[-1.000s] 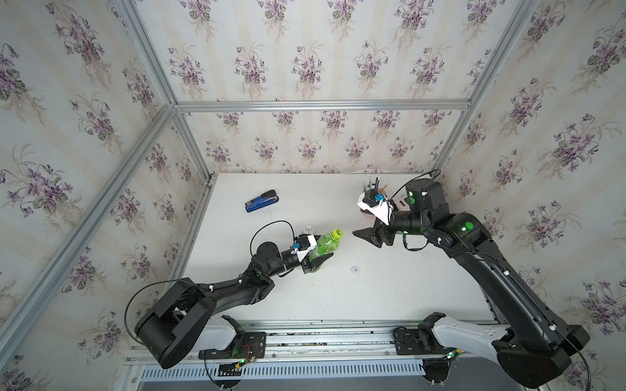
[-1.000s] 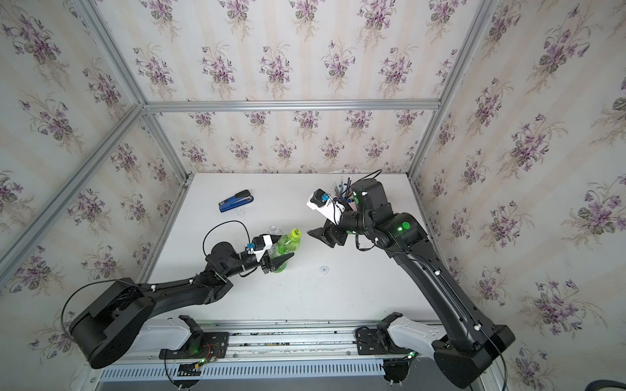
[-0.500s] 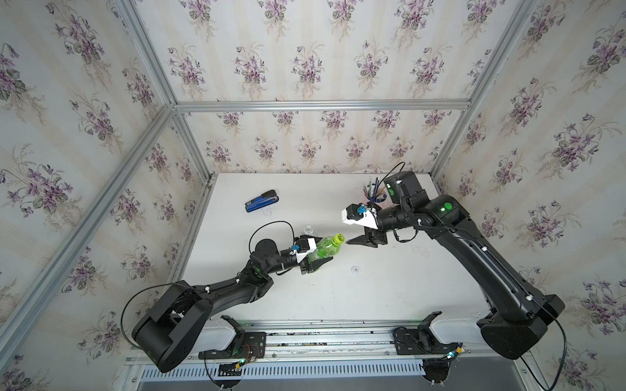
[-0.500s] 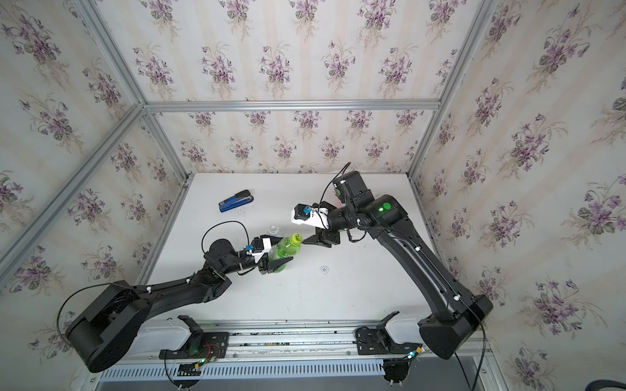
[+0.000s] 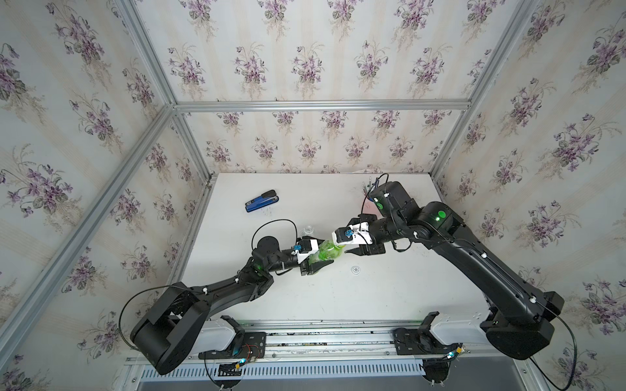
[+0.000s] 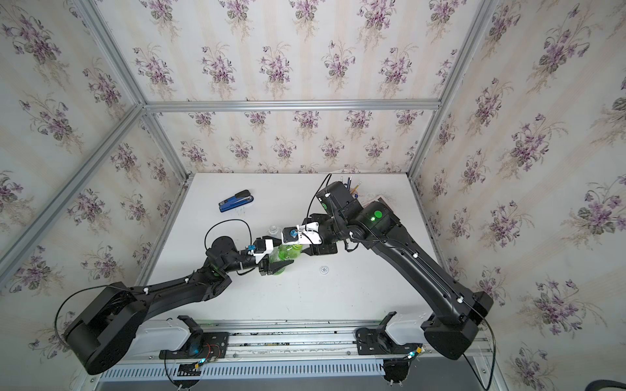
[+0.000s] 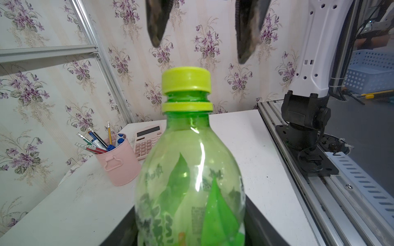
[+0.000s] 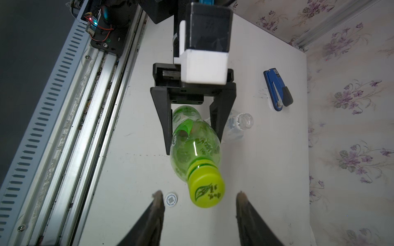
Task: Screw on the bottle caps
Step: Screw the bottle cap onto the plastic bottle.
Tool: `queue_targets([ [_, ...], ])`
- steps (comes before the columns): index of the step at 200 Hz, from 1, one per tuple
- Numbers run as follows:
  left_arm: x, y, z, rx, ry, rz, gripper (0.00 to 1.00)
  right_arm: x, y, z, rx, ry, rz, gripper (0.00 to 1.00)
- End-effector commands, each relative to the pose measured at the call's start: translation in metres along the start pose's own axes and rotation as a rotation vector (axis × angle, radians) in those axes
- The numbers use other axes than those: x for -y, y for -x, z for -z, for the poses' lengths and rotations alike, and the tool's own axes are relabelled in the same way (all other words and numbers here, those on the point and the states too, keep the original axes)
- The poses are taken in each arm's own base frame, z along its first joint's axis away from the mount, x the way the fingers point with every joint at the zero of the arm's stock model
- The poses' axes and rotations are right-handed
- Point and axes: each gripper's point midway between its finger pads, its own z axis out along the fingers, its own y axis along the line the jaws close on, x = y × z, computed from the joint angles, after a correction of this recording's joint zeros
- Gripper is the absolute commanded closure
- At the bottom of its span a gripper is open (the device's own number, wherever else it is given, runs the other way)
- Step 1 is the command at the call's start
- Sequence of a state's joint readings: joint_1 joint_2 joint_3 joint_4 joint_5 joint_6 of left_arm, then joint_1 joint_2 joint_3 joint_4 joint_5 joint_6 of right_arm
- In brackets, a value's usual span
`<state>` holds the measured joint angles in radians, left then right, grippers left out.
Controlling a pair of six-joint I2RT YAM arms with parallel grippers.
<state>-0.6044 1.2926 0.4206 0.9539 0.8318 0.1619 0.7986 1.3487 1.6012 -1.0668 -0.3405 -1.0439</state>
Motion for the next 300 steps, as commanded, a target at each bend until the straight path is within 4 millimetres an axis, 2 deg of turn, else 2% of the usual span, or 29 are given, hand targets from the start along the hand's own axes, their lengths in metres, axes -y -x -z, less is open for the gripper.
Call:
queue_targets([
  [1, 0.001, 0.004, 0.0, 0.009, -0.012, -0.021, 0.38, 0.002, -0.003, -0.004, -0.057, -0.011, 0.047, 0.46],
  [58, 0.001, 0.005, 0.0, 0.009, -0.015, -0.015, 0.38, -0.002, -0.002, -0.013, -0.079, 0.004, 0.077, 0.47],
  [138, 0.0, 0.007, 0.0, 0.021, -0.001, -0.009, 0.38, -0.005, -0.011, -0.019, -0.11, 0.013, 0.081, 0.47],
  [212, -0.001, 0.009, 0.0, 0.027, 0.005, -0.01, 0.38, -0.009, -0.012, -0.022, -0.108, 0.036, 0.052, 0.55],
  [254, -0.004, 0.011, 0.003, 0.036, 0.033, -0.017, 0.38, -0.014, -0.013, -0.029, -0.105, 0.07, -0.015, 0.62],
  [274, -0.005, 0.012, 0.004, 0.043, 0.057, -0.021, 0.38, -0.016, -0.01, -0.032, -0.093, 0.088, -0.092, 0.63],
  [300, -0.007, 0.012, 0.004, 0.037, 0.101, -0.048, 0.38, -0.025, -0.007, -0.036, -0.083, 0.149, -0.221, 0.7],
])
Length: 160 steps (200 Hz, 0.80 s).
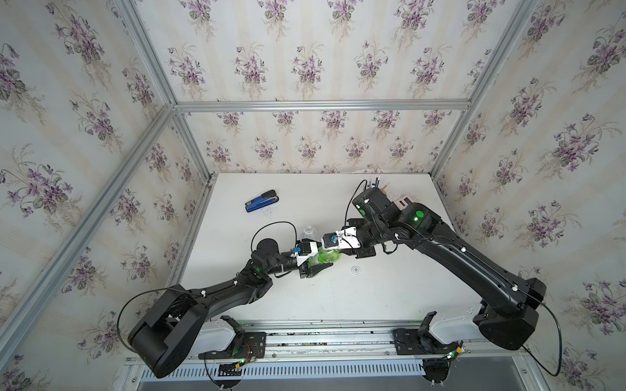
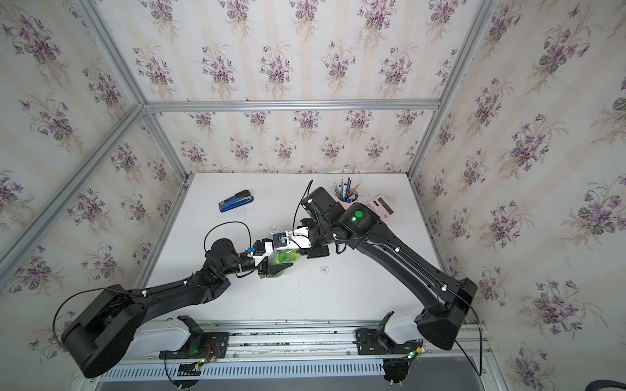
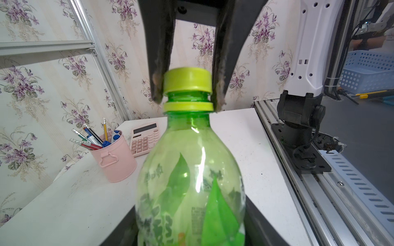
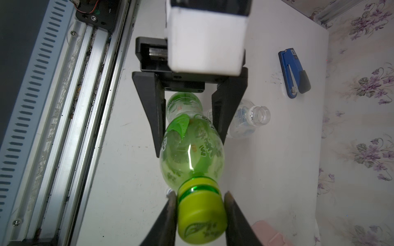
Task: Screw on the bottle caps
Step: Screw the bottle cap onto the plastic bottle.
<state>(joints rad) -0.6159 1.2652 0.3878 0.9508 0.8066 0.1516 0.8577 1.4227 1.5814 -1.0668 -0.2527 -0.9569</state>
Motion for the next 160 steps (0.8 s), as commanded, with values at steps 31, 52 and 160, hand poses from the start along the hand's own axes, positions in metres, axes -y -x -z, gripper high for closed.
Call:
queue_targets([
  [31, -0.012, 0.018, 0.0, 0.044, 0.13, -0.094, 0.38, -0.024, 0.016, -0.007, 0.046, 0.187, -0.341, 0.77],
  [52, -0.013, 0.018, 0.001, 0.04, 0.165, -0.114, 0.38, -0.021, 0.018, -0.012, 0.026, 0.207, -0.487, 0.79],
  [160, -0.026, 0.017, 0.007, 0.014, 0.386, -0.2, 0.39, 0.03, 0.031, -0.014, 0.082, 0.021, -1.143, 0.78],
])
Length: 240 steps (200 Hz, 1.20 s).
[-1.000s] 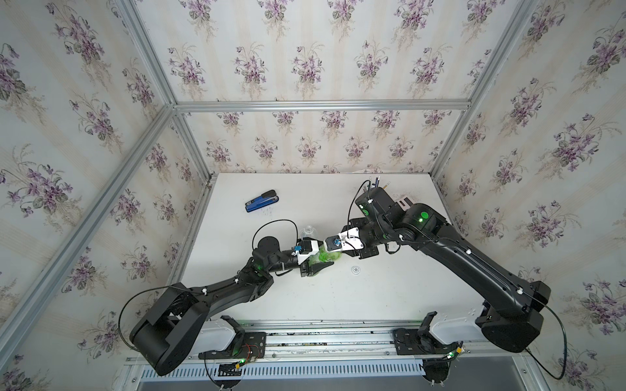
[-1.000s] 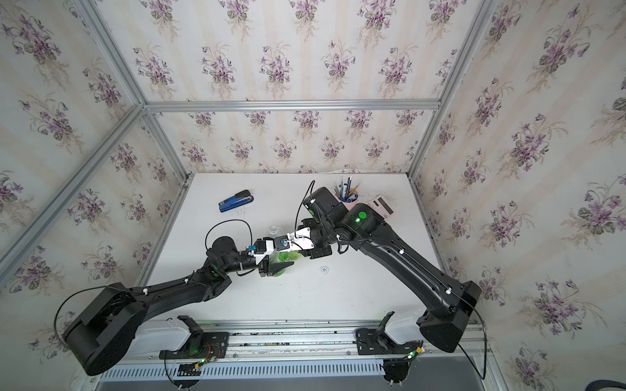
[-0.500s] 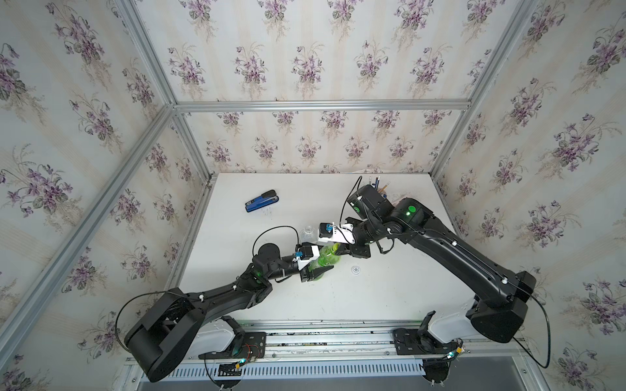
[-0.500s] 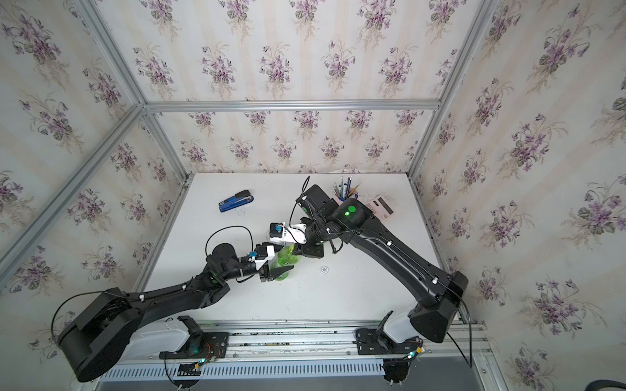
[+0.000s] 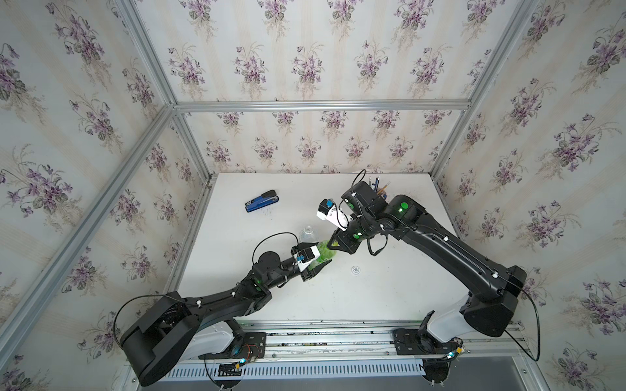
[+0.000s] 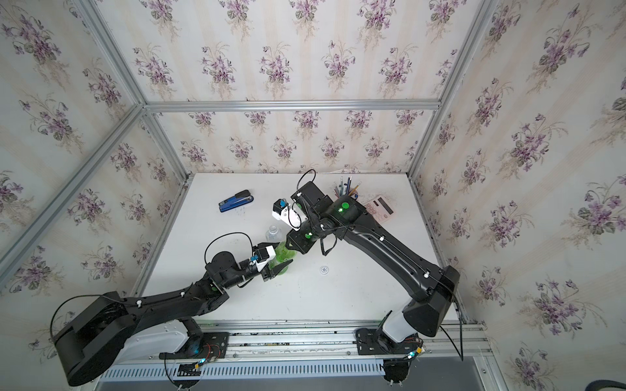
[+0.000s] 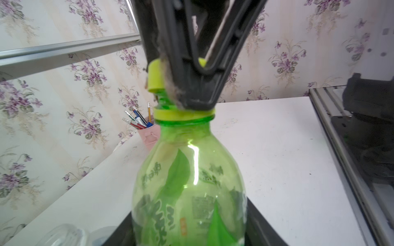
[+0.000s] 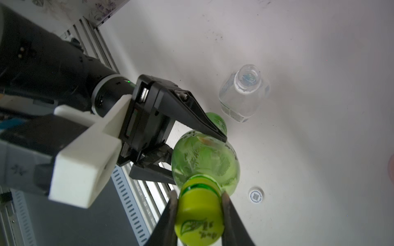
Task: Screw on the bottle caps
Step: Screw the bottle cap onto the plastic bottle.
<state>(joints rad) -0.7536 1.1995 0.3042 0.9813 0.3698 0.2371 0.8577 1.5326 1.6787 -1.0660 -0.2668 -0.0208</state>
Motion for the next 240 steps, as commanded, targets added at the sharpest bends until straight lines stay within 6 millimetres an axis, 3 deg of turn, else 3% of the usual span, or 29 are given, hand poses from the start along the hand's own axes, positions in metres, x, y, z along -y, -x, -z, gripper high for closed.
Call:
queue_targets([
  [1, -0.014, 0.026, 0.0, 0.085, 0.103, -0.095, 0.39, -0.008, 0.021, 0.002, 0.075, 0.04, -0.209, 0.79],
  [30, -0.015, 0.027, -0.002, 0.083, 0.117, -0.101, 0.39, 0.0, 0.016, -0.001, 0.081, -0.006, -0.325, 0.79],
  [79, -0.018, 0.03, -0.005, 0.066, 0.119, -0.045, 0.39, 0.004, 0.008, -0.005, 0.079, -0.042, -0.282, 0.56],
  [144, -0.018, 0.015, -0.015, 0.026, 0.105, 0.023, 0.39, 0.011, 0.034, 0.013, 0.149, -0.103, -0.222, 0.28],
  [152, -0.02, 0.014, -0.015, 0.024, 0.106, 0.035, 0.39, 0.011, 0.037, 0.015, 0.156, -0.11, -0.214, 0.2],
  [154, -0.019, 0.014, -0.015, 0.025, 0.104, 0.04, 0.39, 0.012, 0.037, 0.016, 0.156, -0.114, -0.212, 0.16],
  [156, -0.02, 0.014, -0.015, 0.026, 0.106, 0.044, 0.39, 0.013, 0.038, 0.016, 0.158, -0.118, -0.21, 0.04],
  [159, -0.021, 0.013, -0.015, 0.026, 0.105, 0.05, 0.39, 0.013, 0.038, 0.018, 0.159, -0.125, -0.207, 0.01],
  [187, -0.029, 0.01, -0.013, 0.042, 0.107, 0.111, 0.39, 0.032, 0.04, 0.033, 0.182, -0.204, -0.209, 0.0],
  [219, -0.03, 0.006, -0.013, 0.052, 0.085, 0.156, 0.39, 0.045, 0.056, 0.068, 0.31, -0.255, -0.187, 0.0],
  [240, -0.034, 0.006, -0.012, 0.068, 0.092, 0.175, 0.39, 0.057, 0.048, 0.072, 0.298, -0.303, -0.174, 0.0],
])
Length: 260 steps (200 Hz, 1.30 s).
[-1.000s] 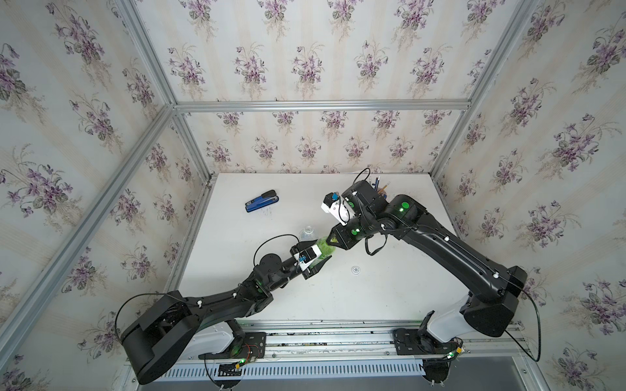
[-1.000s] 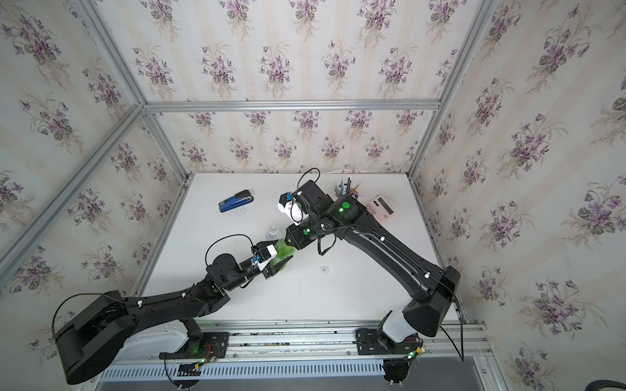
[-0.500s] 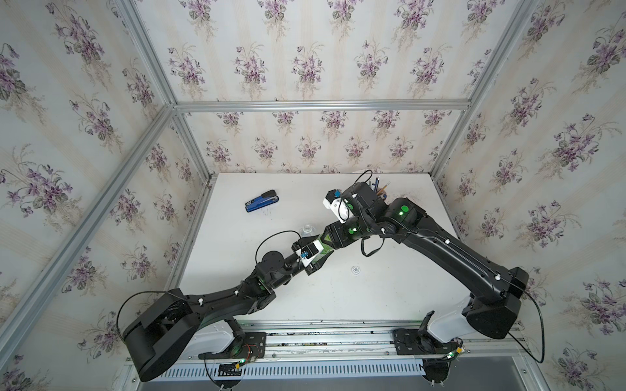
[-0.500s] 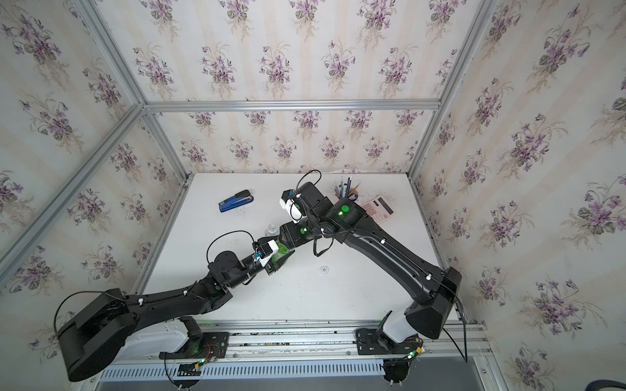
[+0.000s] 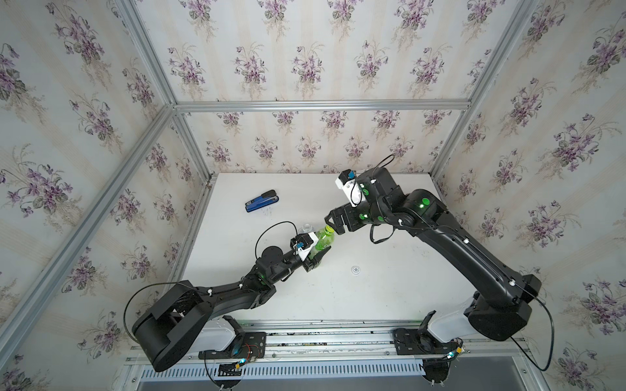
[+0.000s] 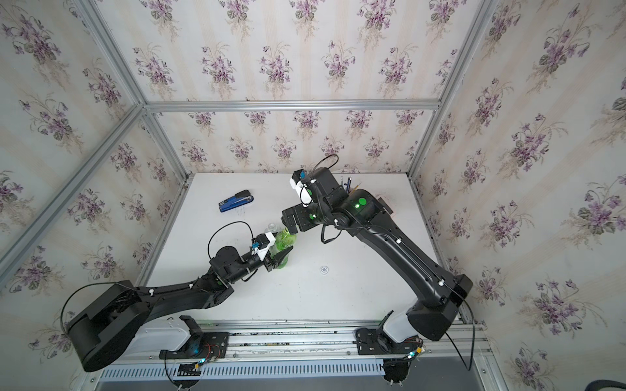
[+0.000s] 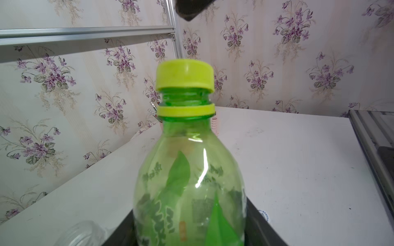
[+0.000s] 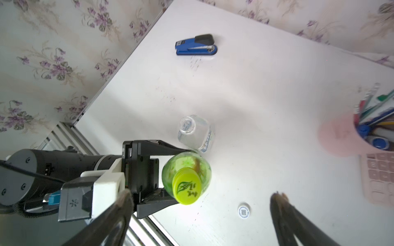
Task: Screw on the bottle caps
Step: Screw the bottle cap onto the plastic bottle.
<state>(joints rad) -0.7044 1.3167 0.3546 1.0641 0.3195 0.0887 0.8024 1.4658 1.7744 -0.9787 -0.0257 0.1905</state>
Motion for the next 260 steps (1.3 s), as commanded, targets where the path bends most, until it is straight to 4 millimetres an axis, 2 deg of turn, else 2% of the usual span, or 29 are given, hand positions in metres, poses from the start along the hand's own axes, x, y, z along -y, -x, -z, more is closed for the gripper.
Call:
queue_targets([
  [1, 0.001, 0.015, 0.001, 0.072, -0.026, 0.037, 0.39, 0.014, 0.002, 0.004, 0.02, -0.056, 0.048, 0.0],
  [15, 0.004, 0.017, 0.001, 0.075, -0.047, 0.037, 0.39, 0.02, -0.006, -0.003, -0.008, -0.079, 0.052, 0.0],
  [45, 0.005, 0.018, 0.002, 0.077, -0.054, 0.036, 0.39, 0.016, -0.013, -0.016, -0.037, -0.045, 0.047, 0.0],
  [79, 0.006, 0.017, 0.002, 0.077, -0.057, 0.037, 0.39, 0.012, -0.012, -0.023, -0.041, -0.026, 0.045, 0.0],
  [134, 0.005, 0.019, 0.003, 0.083, -0.054, 0.04, 0.39, 0.01, -0.031, -0.033, -0.109, 0.001, 0.038, 0.0],
  [187, 0.008, 0.021, 0.004, 0.091, -0.068, 0.032, 0.39, 0.012, -0.038, -0.038, -0.135, -0.008, 0.037, 0.0],
  [233, 0.007, 0.016, 0.001, 0.073, -0.067, 0.036, 0.39, 0.0, -0.032, -0.032, -0.113, 0.057, 0.034, 0.0],
  [260, 0.004, 0.013, -0.001, 0.065, -0.05, 0.044, 0.39, -0.006, -0.015, -0.018, -0.02, 0.089, 0.046, 0.0],
])
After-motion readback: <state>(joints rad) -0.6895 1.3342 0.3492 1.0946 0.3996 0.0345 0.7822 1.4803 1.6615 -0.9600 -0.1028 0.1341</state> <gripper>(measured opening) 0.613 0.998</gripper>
